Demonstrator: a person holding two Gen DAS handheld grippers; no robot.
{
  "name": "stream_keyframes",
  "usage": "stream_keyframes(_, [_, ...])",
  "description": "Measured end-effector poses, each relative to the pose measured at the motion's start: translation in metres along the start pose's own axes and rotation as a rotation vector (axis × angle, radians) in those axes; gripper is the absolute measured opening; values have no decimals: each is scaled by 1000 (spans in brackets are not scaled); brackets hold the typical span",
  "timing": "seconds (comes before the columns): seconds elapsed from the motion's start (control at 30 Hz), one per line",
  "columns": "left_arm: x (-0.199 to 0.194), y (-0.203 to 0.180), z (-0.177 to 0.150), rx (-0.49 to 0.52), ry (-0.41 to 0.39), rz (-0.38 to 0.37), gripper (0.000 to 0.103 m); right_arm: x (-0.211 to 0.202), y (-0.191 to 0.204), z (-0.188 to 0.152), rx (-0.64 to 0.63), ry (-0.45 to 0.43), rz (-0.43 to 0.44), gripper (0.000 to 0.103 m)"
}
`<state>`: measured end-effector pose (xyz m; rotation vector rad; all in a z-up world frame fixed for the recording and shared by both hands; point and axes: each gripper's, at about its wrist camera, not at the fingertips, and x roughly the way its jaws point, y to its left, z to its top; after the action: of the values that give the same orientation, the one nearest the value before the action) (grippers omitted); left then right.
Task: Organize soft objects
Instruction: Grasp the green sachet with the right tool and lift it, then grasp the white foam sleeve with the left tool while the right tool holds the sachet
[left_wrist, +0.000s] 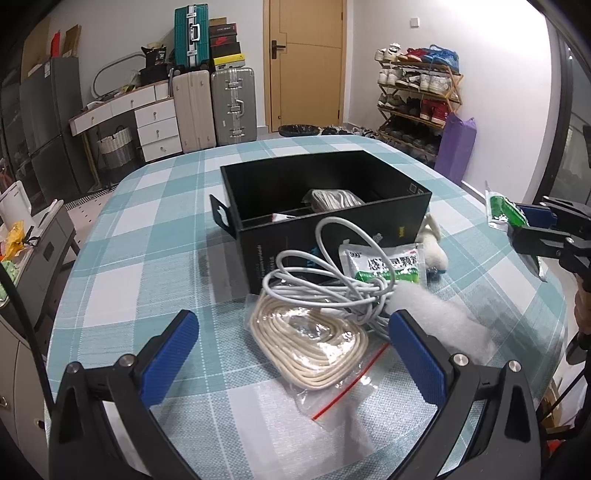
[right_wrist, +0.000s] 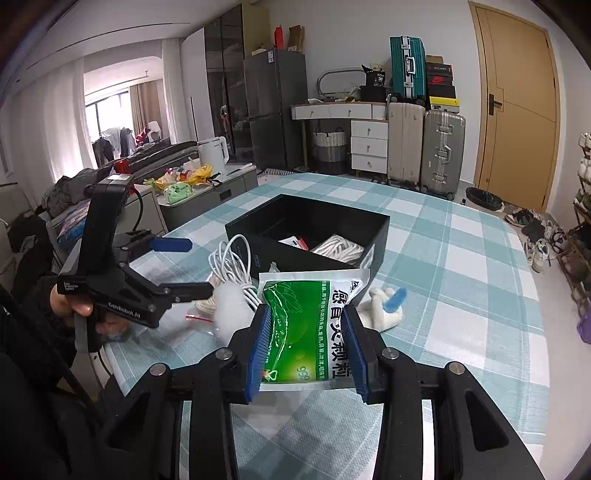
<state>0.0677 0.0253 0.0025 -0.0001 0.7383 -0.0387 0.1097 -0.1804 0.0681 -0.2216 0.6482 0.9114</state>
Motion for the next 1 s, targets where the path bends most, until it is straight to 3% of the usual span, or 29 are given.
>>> stream_keyframes(0.2, [-2, -8, 0, 19, 12, -28, 103, 4, 4, 0, -3, 12, 7, 39])
stream_keyframes(0.37, [-12, -18, -1, 46, 7, -107, 103, 4, 3, -1, -5, 13, 4, 39])
stream_keyframes(0.53, [-20, -41, -4, 155, 0, -161, 103, 3, 2, 0, -3, 12, 2, 39])
stream_keyframes(0.7, [-19, -74, -16, 324, -15, -99, 103, 3, 2, 0, -4, 11, 3, 39])
stream_keyframes(1.0, [-18, -97, -21, 400, -10, -117, 103, 3, 0, 0, -7, 17, 5, 39])
